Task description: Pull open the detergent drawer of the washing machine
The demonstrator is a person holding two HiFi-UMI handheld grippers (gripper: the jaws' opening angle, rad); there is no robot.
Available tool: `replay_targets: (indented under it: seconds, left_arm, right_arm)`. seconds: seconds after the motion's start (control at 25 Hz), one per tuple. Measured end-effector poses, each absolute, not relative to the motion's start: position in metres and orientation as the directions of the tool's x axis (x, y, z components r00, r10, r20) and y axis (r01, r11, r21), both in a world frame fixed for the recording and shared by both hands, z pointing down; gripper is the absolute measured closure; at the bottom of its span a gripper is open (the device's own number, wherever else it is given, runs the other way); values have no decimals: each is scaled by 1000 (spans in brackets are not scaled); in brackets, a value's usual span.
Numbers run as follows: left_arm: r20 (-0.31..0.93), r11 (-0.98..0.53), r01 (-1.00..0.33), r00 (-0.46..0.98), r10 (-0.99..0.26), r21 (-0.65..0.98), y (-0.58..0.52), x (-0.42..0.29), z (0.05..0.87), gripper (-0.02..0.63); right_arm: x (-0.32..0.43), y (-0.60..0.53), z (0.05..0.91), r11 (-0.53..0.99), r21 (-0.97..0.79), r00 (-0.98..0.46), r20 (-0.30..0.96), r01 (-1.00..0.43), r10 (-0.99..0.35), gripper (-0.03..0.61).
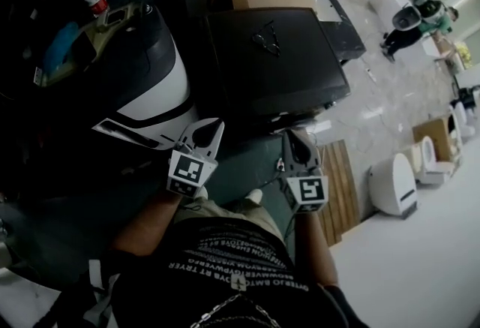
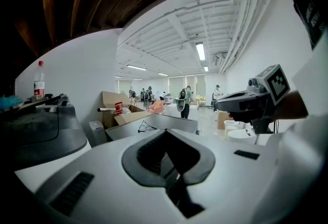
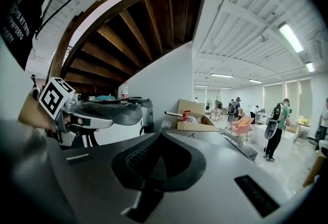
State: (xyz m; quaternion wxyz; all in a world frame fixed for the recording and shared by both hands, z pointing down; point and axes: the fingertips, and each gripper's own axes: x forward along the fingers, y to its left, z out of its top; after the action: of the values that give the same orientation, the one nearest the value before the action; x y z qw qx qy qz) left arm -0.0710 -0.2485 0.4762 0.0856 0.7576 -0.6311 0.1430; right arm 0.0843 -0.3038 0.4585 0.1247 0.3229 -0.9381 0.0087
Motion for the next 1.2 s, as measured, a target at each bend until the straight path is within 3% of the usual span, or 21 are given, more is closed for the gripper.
replay_targets:
  seconds: [0.4, 1.2]
  left_arm:
    - [424, -92, -996, 87, -901, 8, -265, -65, 526, 611]
    - [687, -70, -988, 144, -712, 135, -278, -55, 662, 611]
  right_arm:
    - [87, -344, 498, 846, 47, -800, 300, -531, -520, 577]
    - [90, -381, 636, 861, -68, -693, 627, -504, -356, 577]
